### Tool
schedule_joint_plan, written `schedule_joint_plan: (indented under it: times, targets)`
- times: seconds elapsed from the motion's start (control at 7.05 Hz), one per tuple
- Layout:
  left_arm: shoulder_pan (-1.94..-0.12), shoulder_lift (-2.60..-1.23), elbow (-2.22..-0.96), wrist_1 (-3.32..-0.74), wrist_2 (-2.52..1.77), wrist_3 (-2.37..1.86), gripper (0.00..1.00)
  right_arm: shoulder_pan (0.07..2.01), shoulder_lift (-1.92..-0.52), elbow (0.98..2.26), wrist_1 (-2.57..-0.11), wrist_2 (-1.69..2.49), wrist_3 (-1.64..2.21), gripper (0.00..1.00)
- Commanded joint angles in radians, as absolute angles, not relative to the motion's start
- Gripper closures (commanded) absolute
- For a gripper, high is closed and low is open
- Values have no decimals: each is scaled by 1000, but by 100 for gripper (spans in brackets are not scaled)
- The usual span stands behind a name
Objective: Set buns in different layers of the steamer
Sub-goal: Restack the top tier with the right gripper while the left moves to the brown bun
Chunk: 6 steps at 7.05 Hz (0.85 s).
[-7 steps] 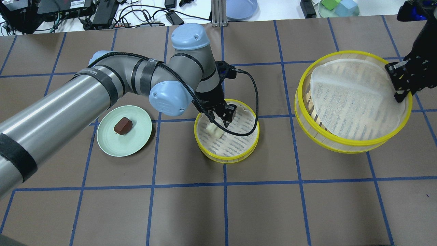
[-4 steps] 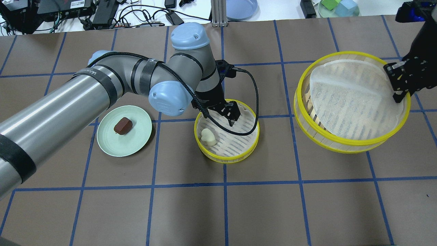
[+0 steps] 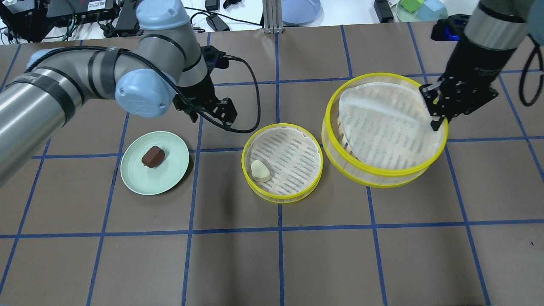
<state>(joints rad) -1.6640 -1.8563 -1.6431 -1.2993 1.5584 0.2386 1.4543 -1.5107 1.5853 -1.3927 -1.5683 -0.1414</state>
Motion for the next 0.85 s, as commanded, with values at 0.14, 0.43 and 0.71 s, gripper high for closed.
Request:
schedule_joint_plan:
  times: [0.14,0.43,0.71]
  targets:
    - [-1552,-1822,-1646,-1361,1628,333,0,1777,-1237,1589,-1732,-1546,261,100]
    - [-1558,-1824,-1649,-1361,1623,334,0,1831,-1168,1589,-1776,-1532,319,100]
    - [-1548,-1821,-1648,-1359,1624,336,0,1836,-1160,1601,-1776,-1554,316,100]
